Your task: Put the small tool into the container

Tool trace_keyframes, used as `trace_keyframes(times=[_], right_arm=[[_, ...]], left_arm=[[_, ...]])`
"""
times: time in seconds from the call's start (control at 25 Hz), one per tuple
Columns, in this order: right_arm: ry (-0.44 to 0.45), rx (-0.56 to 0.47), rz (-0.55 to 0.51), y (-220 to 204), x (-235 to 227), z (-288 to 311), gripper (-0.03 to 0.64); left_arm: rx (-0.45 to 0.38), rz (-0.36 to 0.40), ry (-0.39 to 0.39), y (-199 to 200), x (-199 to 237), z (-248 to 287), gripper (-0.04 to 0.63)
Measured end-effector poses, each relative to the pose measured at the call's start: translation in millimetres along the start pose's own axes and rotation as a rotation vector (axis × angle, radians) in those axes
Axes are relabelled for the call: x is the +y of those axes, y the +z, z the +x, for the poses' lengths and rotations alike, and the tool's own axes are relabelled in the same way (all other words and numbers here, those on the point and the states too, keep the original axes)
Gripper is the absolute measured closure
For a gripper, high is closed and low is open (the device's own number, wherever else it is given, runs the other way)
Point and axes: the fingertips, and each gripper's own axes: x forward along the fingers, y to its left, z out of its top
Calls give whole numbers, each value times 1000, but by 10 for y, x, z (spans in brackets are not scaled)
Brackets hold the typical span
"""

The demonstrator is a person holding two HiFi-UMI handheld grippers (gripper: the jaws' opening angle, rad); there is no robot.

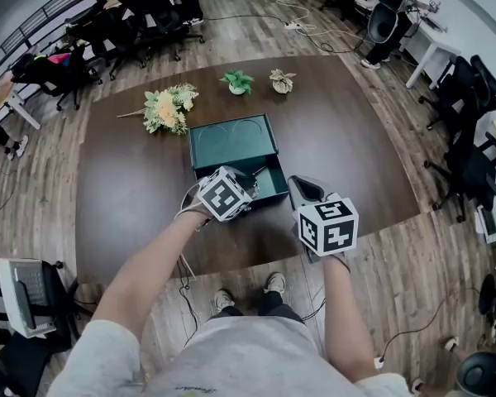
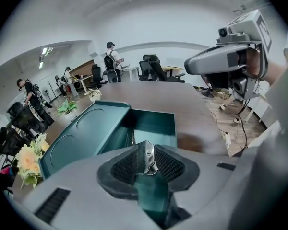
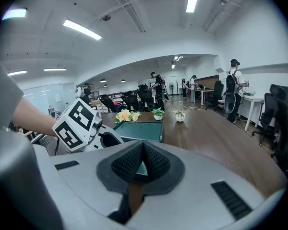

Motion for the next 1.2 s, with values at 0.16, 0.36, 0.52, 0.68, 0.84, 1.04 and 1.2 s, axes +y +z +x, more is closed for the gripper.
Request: trace_keyframes(times=[0.16,0.36,0.52,0.68,0.84,1.04,1.2], right_arm=[[15,1,-10,36,54,48,614],[32,-4,-18,110,111,83,614],[39,-10,-25,172,139,105,614],[54,-21,-36,260,183,141,614],[66,-32,-53,339,230,170,614],[72,-50,-67,451,271,182,614],[76,-64,-83,523,311,183,614]], left_arm=[[-18,-25,25,16,58,-113,497],[-66,-98,62,26,171,-277,506],[-98,-158,103,17,271,-424,509],[-138,-212,158,11,408,-607,514],[-211,-294,211,10,549,-836,514],[-306,-384,283,26,668,-1172,514],[-391,-434,336,52,740,-1452,518]])
